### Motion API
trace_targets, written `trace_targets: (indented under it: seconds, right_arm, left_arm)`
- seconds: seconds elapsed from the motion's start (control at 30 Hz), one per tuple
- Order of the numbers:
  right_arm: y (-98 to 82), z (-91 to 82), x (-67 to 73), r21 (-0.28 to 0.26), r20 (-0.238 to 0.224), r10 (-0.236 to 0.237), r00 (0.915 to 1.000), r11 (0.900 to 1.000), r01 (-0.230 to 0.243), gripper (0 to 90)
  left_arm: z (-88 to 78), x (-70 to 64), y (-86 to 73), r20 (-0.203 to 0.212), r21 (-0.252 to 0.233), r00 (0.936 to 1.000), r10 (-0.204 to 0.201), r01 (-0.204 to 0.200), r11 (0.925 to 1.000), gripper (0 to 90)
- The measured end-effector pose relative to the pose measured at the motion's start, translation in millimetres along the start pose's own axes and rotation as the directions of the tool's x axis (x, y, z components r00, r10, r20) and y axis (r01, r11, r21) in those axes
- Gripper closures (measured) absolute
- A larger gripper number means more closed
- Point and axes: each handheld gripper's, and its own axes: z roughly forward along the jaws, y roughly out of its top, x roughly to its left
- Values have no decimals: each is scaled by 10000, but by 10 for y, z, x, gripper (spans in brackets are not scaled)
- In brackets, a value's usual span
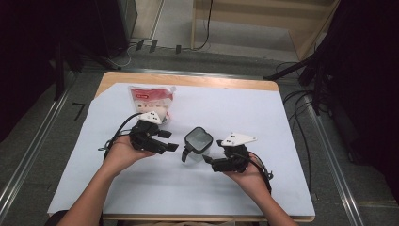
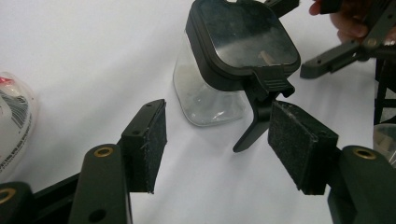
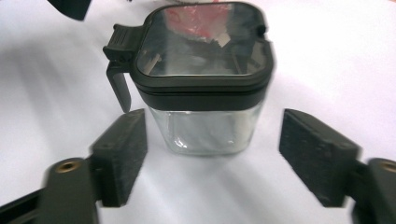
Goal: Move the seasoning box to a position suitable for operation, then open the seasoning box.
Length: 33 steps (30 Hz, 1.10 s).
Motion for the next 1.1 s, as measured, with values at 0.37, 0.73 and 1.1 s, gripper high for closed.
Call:
trace_targets:
  seconds: [0.37,0.73,1.1]
  right_arm:
    - [-6,-107,-143,382,-261,574,9980,9977,-564,770]
    - [16,-57,-189,548,-405,710,9967,9961,-687,900]
    - [40,10,-154,498,-452,770,9960,9960,-747,900]
  left_arm:
    - [31,21,-21,-72,135,9999,-131,132,9998,683]
    - [214,-27,13,422,531,9991,-39,16,9986,900]
    - [349,-107,23,438,772,9988,220,-253,9967,900]
